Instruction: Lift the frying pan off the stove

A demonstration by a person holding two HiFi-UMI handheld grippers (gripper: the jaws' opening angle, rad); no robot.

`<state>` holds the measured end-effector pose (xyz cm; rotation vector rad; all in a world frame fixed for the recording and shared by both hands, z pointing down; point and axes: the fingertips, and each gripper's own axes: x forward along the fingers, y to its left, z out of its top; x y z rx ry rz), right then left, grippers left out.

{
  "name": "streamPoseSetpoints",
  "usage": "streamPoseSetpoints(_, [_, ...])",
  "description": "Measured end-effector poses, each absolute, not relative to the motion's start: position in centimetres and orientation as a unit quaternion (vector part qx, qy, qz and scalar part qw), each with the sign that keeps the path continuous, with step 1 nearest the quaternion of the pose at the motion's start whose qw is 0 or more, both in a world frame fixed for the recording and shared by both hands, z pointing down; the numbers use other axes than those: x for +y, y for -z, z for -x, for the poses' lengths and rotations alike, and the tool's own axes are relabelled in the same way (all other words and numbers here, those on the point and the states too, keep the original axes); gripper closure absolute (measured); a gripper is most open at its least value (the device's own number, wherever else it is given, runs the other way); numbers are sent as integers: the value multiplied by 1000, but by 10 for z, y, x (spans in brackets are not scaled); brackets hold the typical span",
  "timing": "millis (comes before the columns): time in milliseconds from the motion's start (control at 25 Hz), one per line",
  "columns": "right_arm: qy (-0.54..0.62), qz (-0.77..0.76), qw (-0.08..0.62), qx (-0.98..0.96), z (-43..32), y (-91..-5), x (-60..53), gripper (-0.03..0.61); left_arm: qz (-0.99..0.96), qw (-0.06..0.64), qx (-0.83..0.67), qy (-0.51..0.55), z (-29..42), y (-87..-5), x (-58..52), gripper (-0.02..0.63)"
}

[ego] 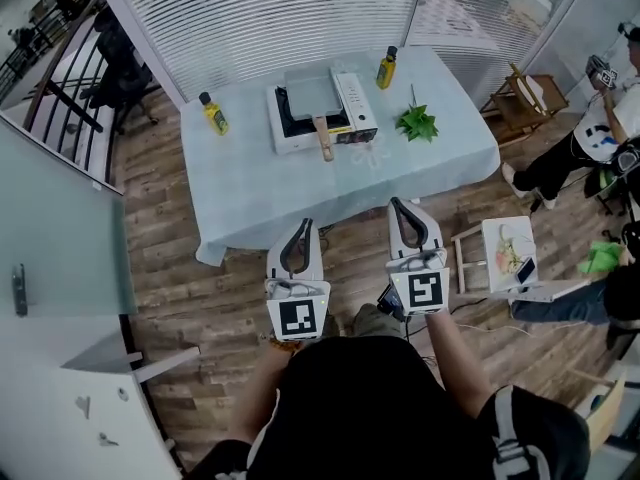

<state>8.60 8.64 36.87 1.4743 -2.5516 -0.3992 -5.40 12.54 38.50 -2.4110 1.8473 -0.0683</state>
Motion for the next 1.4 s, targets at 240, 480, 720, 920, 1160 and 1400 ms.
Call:
streamPoseSetpoints(240, [128, -495, 99, -854, -80, -382, 47, 588, 793, 34, 607, 20, 67, -401, 91, 589])
streamPoseSetpoints(480, [108, -494, 77, -860, -83, -386, -13, 588, 796, 30, 603, 32, 66, -403, 42, 589])
streamPoseSetpoints(720, [96, -477, 64, -871, -84, -392, -91, 588, 794, 31, 606, 47, 54, -397, -22, 588])
streamPoseSetpoints(920, [98, -448, 61, -886, -85, -396, -145, 588, 770, 22, 634, 65, 59, -407, -66, 588])
streamPoseSetpoints(1160, [93, -435, 74, -893, -86, -408, -180, 588, 768, -26, 639, 42, 63, -410, -92, 588])
streamPoseSetpoints(1400, [93, -449, 95, -884, -80, -424, -197, 588, 782, -31, 620, 57, 73, -422, -119, 588])
